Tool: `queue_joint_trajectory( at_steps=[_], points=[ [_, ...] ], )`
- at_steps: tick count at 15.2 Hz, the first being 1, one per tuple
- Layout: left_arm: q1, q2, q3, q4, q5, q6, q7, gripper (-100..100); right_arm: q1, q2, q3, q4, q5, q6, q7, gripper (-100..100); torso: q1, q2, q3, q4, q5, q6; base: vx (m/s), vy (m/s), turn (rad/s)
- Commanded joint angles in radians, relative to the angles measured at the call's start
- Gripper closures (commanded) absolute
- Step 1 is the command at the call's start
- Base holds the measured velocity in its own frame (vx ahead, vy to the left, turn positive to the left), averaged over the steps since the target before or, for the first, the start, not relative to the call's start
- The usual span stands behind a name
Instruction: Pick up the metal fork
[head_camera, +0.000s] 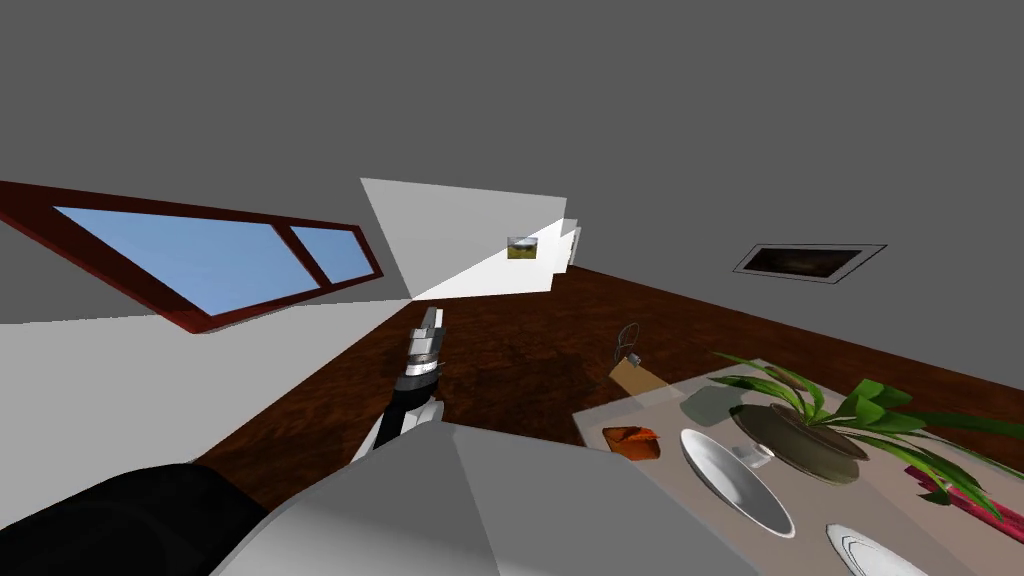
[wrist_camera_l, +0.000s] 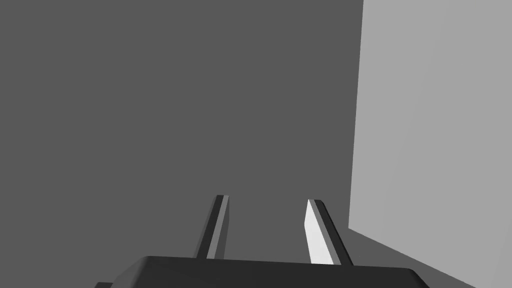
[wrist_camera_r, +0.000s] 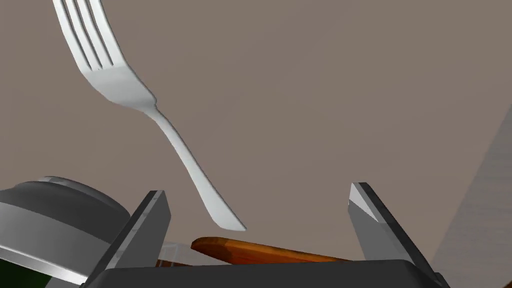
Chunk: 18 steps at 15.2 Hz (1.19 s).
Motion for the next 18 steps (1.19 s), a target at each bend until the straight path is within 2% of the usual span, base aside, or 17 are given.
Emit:
queue_joint_trajectory(
  at_steps=[1,3,4,6,7,8,12,13,14,18],
  points=[
    [0.0,0.0,0.0,0.0,0.0,0.0,0.0,0,0.017,-0.019,0.032,0.0,0.02,0.032,-0.015,-100,0.0,0.0,0.0,0.0,0.0,0.0,0.071,-0.01,0.175],
    [0.0,0.0,0.0,0.0,0.0,0.0,0.0,0,0.017,-0.019,0.032,0.0,0.02,0.032,-0.015,-100,0.001,0.002,0.001,0.0,0.0,0.001,0.032,-0.006,-0.012],
    [0.0,0.0,0.0,0.0,0.0,0.0,0.0,0,0.014,-0.028,0.041,0.051,0.044,0.036,-0.005,-100,0.001,0.004,0.002,0.0,0.0,0.002,0.018,0.002,0.148],
    [0.0,0.0,0.0,0.0,0.0,0.0,0.0,0,0.014,-0.028,0.041,0.051,0.044,0.036,-0.005,-100,0.001,0.004,0.002,0.001,0.0,0.001,0.024,-0.003,0.159],
    [0.0,0.0,0.0,0.0,0.0,0.0,0.0,0,-0.001,-0.021,0.026,0.073,0.04,0.018,0.013,-100,0.001,0.005,0.003,0.001,0.0,0.001,0.012,-0.006,0.016],
    [0.0,0.0,0.0,0.0,0.0,0.0,0.0,0,-0.018,0.011,0.032,0.085,0.039,0.047,0.022,-100,0.001,0.005,0.003,0.001,0.0,0.001,-0.011,-0.046,0.042],
    [0.0,0.0,0.0,0.0,0.0,0.0,0.0,0,-0.046,0.06,0.04,0.102,0.037,0.088,0.036,-100,-0.007,0.01,0.005,0.002,-0.002,0.001,-0.049,-0.119,0.065],
    [0.0,0.0,0.0,0.0,0.0,0.0,0.0,0,-0.042,0.055,0.025,0.108,0.038,0.068,0.05,-100,-0.008,0.01,0.006,0.002,-0.002,0.001,-0.031,-0.063,0.027],
    [0.0,0.0,0.0,0.0,0.0,0.0,0.0,0,-0.042,0.059,0.03,0.103,0.037,0.071,0.047,100,-0.01,0.01,0.005,0.002,-0.003,0.001,-0.011,-0.014,0.008],
    [0.0,0.0,0.0,0.0,0.0,0.0,0.0,0,-0.042,0.054,0.029,0.103,0.038,0.071,0.047,100,-0.014,0.006,0.003,0.001,-0.01,0.002,-0.002,-0.006,0.001]
  ],
)
